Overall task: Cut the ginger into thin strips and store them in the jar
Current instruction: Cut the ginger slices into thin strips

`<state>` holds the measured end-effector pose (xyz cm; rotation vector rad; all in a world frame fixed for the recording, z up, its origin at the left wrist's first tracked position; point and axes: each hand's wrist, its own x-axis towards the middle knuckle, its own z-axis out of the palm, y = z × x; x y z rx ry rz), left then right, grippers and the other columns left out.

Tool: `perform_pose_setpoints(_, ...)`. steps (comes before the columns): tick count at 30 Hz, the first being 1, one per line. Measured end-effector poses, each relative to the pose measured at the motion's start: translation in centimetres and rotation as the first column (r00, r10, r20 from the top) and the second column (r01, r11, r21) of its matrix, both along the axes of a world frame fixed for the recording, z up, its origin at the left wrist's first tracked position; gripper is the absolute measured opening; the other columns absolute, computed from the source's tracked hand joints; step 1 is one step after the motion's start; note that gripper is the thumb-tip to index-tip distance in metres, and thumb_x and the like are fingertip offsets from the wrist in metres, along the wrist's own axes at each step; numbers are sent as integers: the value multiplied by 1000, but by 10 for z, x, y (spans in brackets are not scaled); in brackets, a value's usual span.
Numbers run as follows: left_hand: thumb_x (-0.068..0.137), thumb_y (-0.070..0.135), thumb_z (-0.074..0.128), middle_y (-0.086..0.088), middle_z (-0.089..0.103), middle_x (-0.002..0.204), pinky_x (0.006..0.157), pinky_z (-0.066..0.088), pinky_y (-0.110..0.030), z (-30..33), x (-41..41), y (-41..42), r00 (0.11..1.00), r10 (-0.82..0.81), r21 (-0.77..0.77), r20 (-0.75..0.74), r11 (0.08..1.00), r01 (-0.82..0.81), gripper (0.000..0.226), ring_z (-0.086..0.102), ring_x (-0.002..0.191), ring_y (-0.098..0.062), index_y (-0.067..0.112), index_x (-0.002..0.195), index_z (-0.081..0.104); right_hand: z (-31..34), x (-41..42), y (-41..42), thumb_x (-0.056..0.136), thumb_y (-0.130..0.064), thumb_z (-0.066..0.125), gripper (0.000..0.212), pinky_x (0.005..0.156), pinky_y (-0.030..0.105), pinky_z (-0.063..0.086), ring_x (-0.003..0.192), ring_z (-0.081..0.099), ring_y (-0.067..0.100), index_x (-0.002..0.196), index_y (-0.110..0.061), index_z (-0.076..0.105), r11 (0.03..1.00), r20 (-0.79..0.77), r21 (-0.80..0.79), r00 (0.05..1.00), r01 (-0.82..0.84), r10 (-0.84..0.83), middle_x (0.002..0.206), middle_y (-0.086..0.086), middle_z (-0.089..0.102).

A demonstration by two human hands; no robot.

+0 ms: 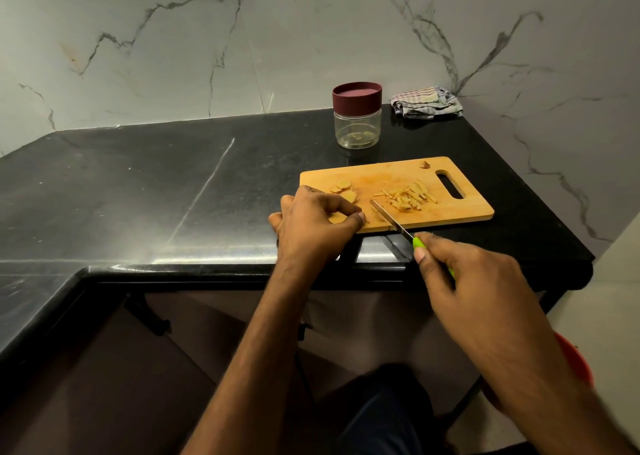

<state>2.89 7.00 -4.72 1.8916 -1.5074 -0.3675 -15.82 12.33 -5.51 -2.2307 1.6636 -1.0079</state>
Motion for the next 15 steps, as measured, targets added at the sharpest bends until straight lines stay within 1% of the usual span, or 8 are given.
perform_pose_setpoints(1, 83, 49, 75, 11, 48, 115, 94, 16, -35, 0, 0, 0, 1000, 6, -1, -1, 1000, -6, 12, 31, 125, -17, 38, 90, 75, 0, 1, 1, 96, -38, 47, 35, 61, 5, 30, 69, 45, 0, 123, -24, 63, 1000, 12, -1, 1000, -6, 7, 95, -6, 68)
perform_pose_setpoints(2, 83, 49, 75, 12, 47, 113, 93, 16, -35, -1, 0, 0, 1000, 11, -3, 1, 1000, -11, 13, 31, 124, -17, 38, 91, 76, 1, 2, 2, 95, -38, 46, 34, 58, 4, 29, 63, 46, -1, 120, -24, 65, 1000, 19, -2, 1000, -14, 14, 87, -8, 66)
perform_pose_setpoints(4, 82, 50, 76, 12, 47, 112, 92, 15, -34, -3, 0, -1, 1000, 22, -11, 2, 1000, -22, 15, 32, 122, -17, 38, 91, 77, 2, 3, 4, 95, -40, 45, 33, 53, 7, 34, 58, 48, -2, 116, -25, 66, 1000, 26, 8, 999, -28, 27, 71, -14, 57)
perform_pose_setpoints(8, 79, 53, 78, 11, 45, 111, 91, 16, -34, -4, 1, -2, 999, 42, -13, -11, 999, -42, 18, 31, 119, -16, 39, 90, 75, 3, 2, 7, 95, -42, 42, 32, 46, 16, 38, 51, 51, 2, 105, -25, 67, 998, 27, 55, 999, -35, 33, 58, -12, 53)
perform_pose_setpoints(12, 82, 50, 75, 10, 45, 114, 92, 15, -34, -5, 1, -3, 1000, 29, -15, 5, 999, -29, 13, 31, 122, -15, 39, 87, 72, 3, 1, 7, 95, -40, 43, 31, 45, 16, 34, 50, 49, 2, 104, -24, 68, 999, 23, 29, 999, -32, 32, 57, -11, 53)
perform_pose_setpoints(13, 83, 49, 74, 10, 46, 115, 93, 15, -34, -5, 2, -3, 1000, 23, -22, 12, 1000, -23, 9, 31, 123, -15, 40, 87, 71, 3, 1, 7, 95, -40, 43, 31, 46, 15, 33, 51, 49, 1, 106, -25, 68, 999, 22, 8, 999, -31, 31, 59, -13, 53)
perform_pose_setpoints(15, 86, 46, 73, 9, 46, 116, 94, 14, -34, -6, 4, -3, 1000, 9, -30, 17, 1000, -9, 5, 30, 125, -15, 42, 88, 70, 3, 0, 7, 94, -40, 43, 35, 51, 10, 32, 57, 48, -3, 114, -24, 67, 999, 22, -32, 999, -30, 31, 73, -16, 58)
